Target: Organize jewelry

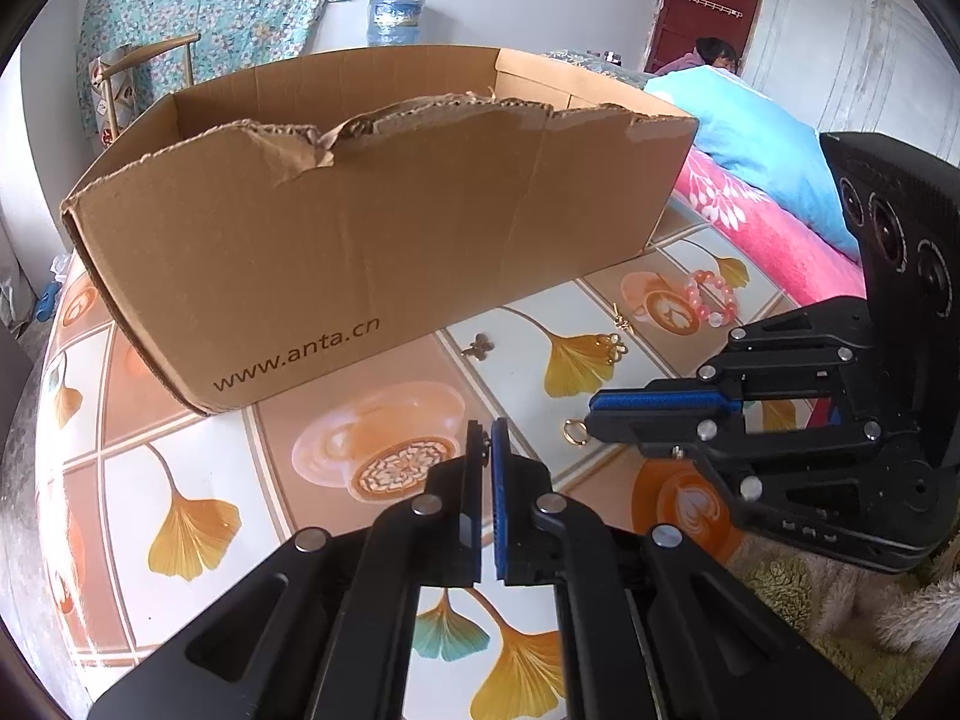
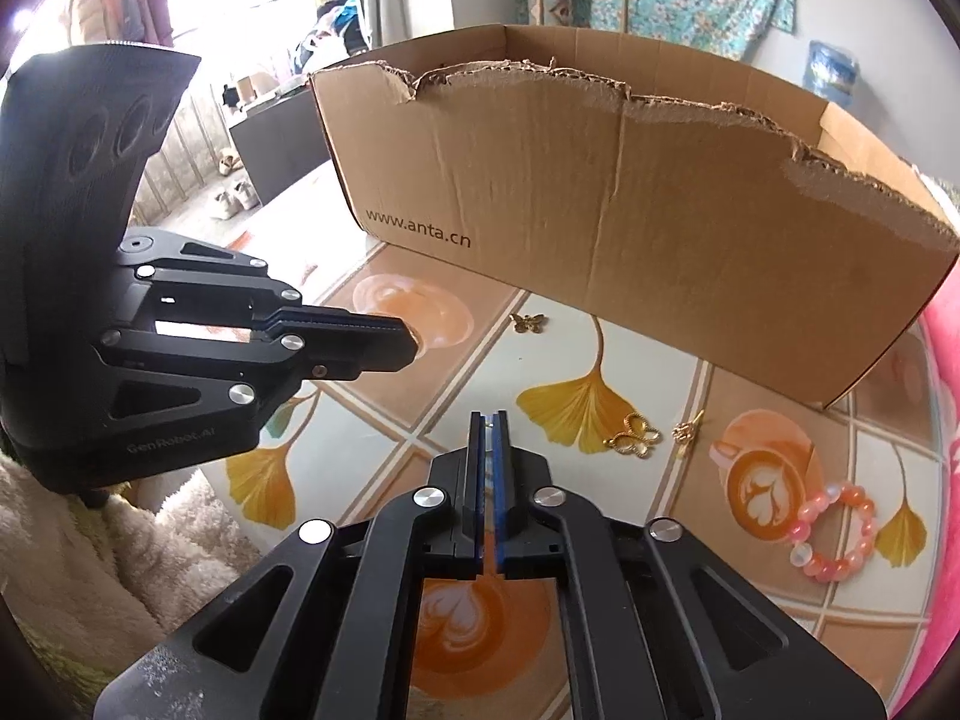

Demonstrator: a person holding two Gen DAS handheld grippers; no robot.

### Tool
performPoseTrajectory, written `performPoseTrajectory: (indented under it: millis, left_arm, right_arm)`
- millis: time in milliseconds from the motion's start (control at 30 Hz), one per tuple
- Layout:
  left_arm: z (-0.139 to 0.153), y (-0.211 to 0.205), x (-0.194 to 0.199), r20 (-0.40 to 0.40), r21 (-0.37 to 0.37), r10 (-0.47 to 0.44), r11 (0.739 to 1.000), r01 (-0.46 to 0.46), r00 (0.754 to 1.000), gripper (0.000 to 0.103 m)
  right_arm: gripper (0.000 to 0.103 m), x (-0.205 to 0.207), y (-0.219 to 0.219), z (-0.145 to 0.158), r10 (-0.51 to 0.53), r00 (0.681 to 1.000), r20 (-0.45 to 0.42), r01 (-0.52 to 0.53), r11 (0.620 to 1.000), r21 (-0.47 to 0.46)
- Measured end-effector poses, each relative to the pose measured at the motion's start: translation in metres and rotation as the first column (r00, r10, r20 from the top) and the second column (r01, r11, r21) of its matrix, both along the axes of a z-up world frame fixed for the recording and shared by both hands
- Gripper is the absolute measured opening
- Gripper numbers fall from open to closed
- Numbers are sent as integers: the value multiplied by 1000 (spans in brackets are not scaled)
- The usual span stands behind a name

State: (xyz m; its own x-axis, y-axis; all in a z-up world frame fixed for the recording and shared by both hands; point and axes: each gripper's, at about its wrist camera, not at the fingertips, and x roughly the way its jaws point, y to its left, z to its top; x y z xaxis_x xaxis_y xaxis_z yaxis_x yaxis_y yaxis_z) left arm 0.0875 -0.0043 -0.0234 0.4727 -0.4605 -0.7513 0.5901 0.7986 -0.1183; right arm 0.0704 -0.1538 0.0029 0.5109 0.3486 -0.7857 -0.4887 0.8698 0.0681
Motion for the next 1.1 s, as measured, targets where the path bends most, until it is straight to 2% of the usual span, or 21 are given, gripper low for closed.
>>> performPoseTrajectory:
  millis: [100, 333, 533, 633, 933, 1033, 1100]
  left_arm:
    - [-1, 2, 1, -5, -2, 9, 1000, -9, 1000, 2]
    - [-3, 4, 1, -9, 1, 13, 1000, -13, 1000, 2]
    - [-6, 5, 3, -18, 0, 16, 1000, -16, 1000, 2]
    - [-7, 6, 3, -20, 0, 16, 1000, -16, 1000, 2]
    - [-7, 7, 3, -17, 3, 22, 1000, -22, 1000, 2]
    - [-7, 7, 3, -16, 3, 22, 1000, -22, 1000, 2]
    - [-6, 8, 3, -14, 3, 22, 1000, -22, 1000, 2]
  right_arm:
    - [15, 2, 5, -4, 4, 1000, -1, -4, 1000, -22]
    - [16, 1, 19, -8, 14, 1000, 14, -13, 996, -87]
    - [14, 5, 24, -9, -4, 1000, -13, 3, 996, -89]
    - [9, 8, 24, -9, -10, 1000, -25, 8, 997, -80]
    - [7, 17, 8, -12, -52, 994, -96, 58, 997, 56]
    - [7, 21, -2, -14, -65, 989, -135, 83, 988, 131]
    - [2, 24, -10, -16, -70, 983, -172, 103, 976, 192]
